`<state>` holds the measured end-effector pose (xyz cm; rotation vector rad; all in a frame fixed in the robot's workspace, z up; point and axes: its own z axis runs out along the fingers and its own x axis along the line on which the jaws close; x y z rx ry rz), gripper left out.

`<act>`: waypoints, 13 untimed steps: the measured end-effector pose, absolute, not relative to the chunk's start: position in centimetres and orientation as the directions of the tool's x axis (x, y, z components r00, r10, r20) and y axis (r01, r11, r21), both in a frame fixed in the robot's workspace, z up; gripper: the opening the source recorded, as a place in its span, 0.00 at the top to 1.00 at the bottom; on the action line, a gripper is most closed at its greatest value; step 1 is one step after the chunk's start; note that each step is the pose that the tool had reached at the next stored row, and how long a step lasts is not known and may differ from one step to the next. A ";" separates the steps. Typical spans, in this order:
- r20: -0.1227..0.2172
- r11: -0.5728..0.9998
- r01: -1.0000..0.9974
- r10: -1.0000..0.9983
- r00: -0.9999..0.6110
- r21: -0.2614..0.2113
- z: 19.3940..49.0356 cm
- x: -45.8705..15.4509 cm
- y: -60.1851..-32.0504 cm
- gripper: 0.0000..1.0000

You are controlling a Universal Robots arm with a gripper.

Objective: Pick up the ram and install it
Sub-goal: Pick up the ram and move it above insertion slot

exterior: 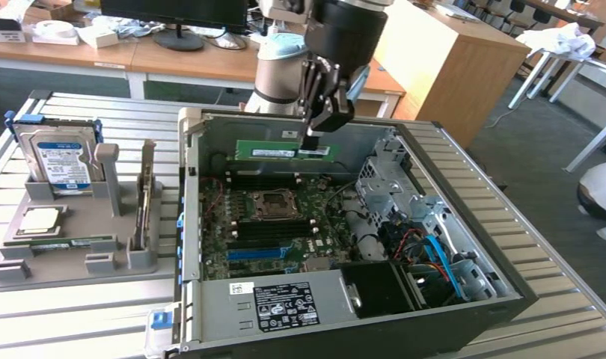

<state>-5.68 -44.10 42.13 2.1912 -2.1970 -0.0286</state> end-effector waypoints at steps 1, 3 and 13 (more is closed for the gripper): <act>0.014 0.003 -0.999 -1.000 -0.002 0.040 42.1 -5.5 -44.1 0.88; 0.014 0.003 -0.999 -1.000 -0.002 0.040 42.1 -5.1 -44.1 0.88; 0.014 0.003 -0.999 -1.000 -0.002 0.040 42.1 -4.4 -44.1 0.88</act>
